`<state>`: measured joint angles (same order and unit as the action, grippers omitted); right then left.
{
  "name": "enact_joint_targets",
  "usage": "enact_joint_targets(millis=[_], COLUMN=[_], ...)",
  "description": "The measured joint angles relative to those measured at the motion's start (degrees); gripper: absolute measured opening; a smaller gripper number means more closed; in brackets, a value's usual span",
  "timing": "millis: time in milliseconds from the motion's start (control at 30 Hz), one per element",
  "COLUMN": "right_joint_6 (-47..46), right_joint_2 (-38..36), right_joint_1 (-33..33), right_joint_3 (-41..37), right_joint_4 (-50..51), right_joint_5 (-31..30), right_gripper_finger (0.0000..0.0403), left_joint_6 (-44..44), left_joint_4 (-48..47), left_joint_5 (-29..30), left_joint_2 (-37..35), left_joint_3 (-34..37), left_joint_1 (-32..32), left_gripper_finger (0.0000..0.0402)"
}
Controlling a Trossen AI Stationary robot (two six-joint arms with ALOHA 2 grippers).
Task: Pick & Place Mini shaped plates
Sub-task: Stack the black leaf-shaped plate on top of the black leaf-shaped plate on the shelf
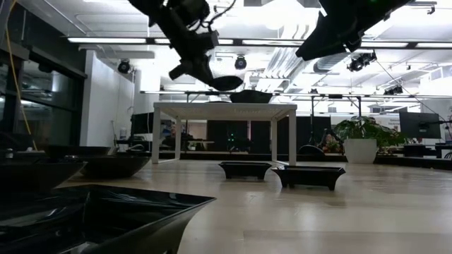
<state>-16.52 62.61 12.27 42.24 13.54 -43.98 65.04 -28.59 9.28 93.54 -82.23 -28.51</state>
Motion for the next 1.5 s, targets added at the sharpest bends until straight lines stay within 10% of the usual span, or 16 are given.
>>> enact_joint_targets(millis=[1500], right_joint_6=[-1.7], right_joint_2=[0.0], right_joint_1=[0.0], right_joint_3=[0.0], right_joint_4=[1.4], right_joint_5=[2.2], right_gripper_finger=[0.0209], left_joint_6=[-5.4], left_joint_4=[-2.1], left_joint_5=[2.0], left_joint_2=[3.2], left_joint_3=[-0.3], left_joint_1=[0.0], left_gripper_finger=[0.0030])
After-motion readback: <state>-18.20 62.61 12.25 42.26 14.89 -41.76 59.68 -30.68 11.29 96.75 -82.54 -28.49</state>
